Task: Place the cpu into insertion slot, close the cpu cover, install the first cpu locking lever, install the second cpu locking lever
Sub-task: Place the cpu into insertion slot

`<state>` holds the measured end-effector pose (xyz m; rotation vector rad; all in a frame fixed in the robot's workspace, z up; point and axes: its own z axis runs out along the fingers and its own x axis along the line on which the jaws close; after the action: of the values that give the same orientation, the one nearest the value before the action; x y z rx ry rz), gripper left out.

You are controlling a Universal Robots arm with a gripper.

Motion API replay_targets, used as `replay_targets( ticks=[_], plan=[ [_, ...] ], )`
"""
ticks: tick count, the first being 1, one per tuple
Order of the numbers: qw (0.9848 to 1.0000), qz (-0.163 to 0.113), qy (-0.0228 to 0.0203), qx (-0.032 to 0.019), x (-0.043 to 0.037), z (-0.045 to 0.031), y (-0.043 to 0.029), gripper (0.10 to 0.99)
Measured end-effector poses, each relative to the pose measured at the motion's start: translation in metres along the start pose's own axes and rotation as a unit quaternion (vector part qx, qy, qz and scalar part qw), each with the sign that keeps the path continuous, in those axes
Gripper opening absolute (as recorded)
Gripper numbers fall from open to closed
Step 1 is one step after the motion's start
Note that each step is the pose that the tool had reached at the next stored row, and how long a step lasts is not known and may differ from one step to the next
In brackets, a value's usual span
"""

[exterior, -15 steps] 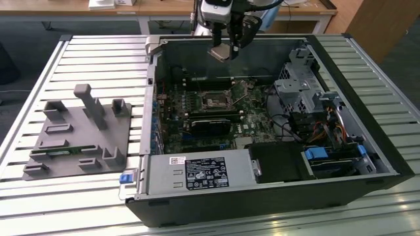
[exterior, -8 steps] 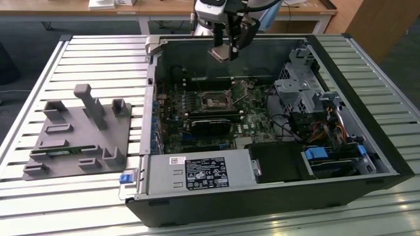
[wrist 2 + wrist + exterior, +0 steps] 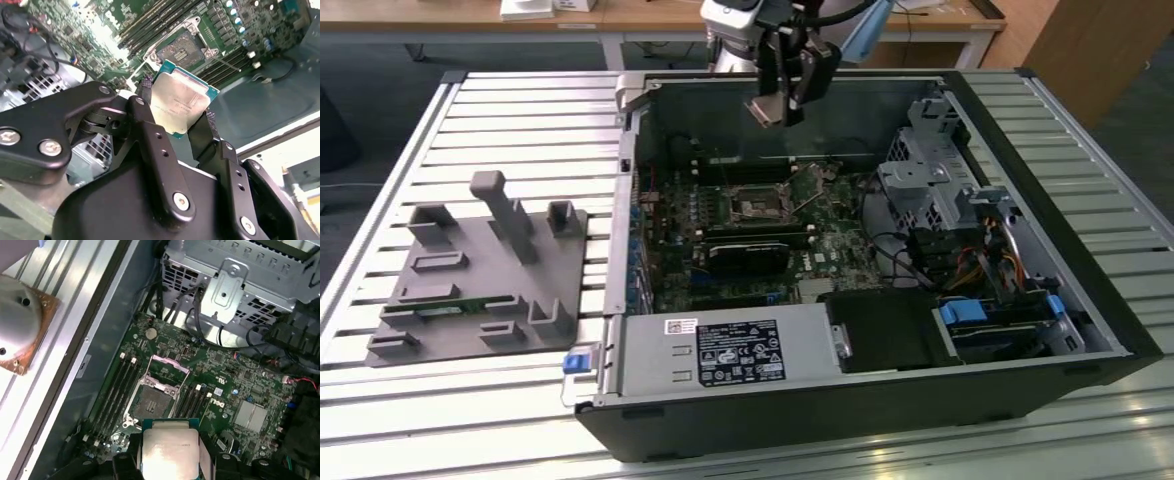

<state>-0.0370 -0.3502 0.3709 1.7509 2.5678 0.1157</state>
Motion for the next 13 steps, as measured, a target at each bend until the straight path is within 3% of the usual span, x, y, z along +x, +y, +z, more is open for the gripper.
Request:
replay_targets(
  ticks=[5, 8, 13],
  plan=[
    [0.9991, 0.043, -0.0034, -0.0005, 0.0000, 0.0014, -0.0001, 0.541],
    [0.9984, 0.056, -0.0032, 0.0030, 0.0006, 0.0044, -0.0001, 0.541],
    [0.9958, 0.091, -0.0060, 0.0060, 0.0008, 0.0099, -0.0004, 0.541]
  ],
)
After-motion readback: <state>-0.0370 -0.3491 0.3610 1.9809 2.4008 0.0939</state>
